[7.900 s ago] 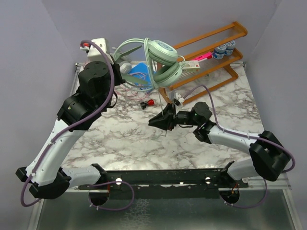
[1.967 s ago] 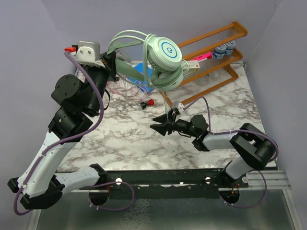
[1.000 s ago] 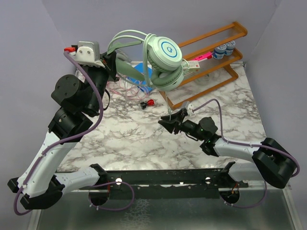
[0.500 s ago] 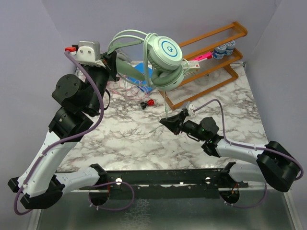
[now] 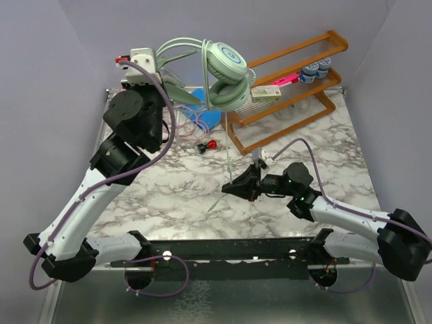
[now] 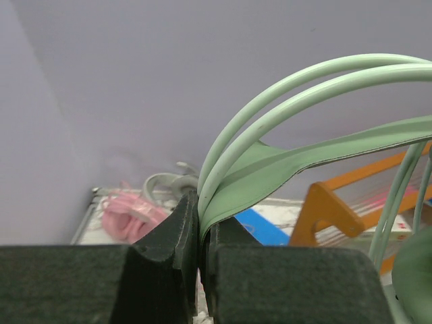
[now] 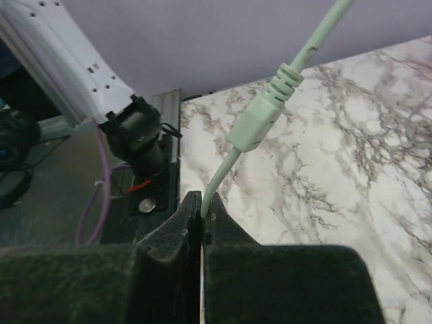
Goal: Wrap the headphones
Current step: Wrap the headphones cable around the headphones.
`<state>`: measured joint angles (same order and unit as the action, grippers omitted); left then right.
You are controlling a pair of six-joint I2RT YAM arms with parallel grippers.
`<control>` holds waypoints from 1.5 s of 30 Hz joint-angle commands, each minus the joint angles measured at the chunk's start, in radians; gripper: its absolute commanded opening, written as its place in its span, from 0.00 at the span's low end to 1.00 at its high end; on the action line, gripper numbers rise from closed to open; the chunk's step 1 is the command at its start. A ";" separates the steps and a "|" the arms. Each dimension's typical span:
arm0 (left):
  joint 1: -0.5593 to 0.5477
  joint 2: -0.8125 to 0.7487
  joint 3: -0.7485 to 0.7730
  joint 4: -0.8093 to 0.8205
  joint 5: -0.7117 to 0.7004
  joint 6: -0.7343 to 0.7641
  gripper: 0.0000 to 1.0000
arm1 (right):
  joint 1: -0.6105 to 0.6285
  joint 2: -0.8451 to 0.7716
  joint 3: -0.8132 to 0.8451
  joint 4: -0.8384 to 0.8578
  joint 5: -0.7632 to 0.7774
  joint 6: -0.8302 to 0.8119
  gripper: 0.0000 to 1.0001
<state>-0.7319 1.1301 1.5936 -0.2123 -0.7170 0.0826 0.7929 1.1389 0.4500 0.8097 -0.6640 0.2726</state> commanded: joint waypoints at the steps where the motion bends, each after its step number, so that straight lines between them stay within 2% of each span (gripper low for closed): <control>1: -0.001 0.047 0.045 0.087 -0.252 0.012 0.00 | 0.018 -0.088 0.064 -0.213 -0.128 0.001 0.01; 5: -0.001 0.062 0.069 0.064 -0.250 -0.047 0.00 | 0.019 -0.123 0.109 -0.379 -0.010 -0.041 0.01; 9: -0.001 0.067 0.103 0.046 -0.274 -0.112 0.00 | 0.019 -0.067 0.150 -0.475 0.068 -0.072 0.01; 18: -0.001 0.050 0.123 0.044 -0.271 -0.178 0.00 | 0.022 0.107 0.189 -0.500 0.048 -0.081 0.01; 23: -0.001 0.051 0.096 0.093 -0.321 -0.121 0.00 | 0.032 0.065 0.177 -0.498 0.002 -0.093 0.01; 29: -0.001 0.102 0.098 0.138 -0.384 -0.088 0.00 | 0.057 0.033 0.237 -0.643 -0.012 -0.147 0.01; 39: 0.013 0.261 0.039 0.294 -0.531 0.215 0.00 | 0.066 -0.115 0.451 -0.917 0.006 -0.206 0.01; 45: 0.015 0.311 -0.048 0.333 -0.544 0.400 0.00 | 0.066 -0.104 0.711 -1.175 0.212 -0.326 0.01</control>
<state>-0.7265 1.4403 1.5826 -0.0341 -1.1931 0.3443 0.8501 1.0348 1.0153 -0.1295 -0.5846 0.0486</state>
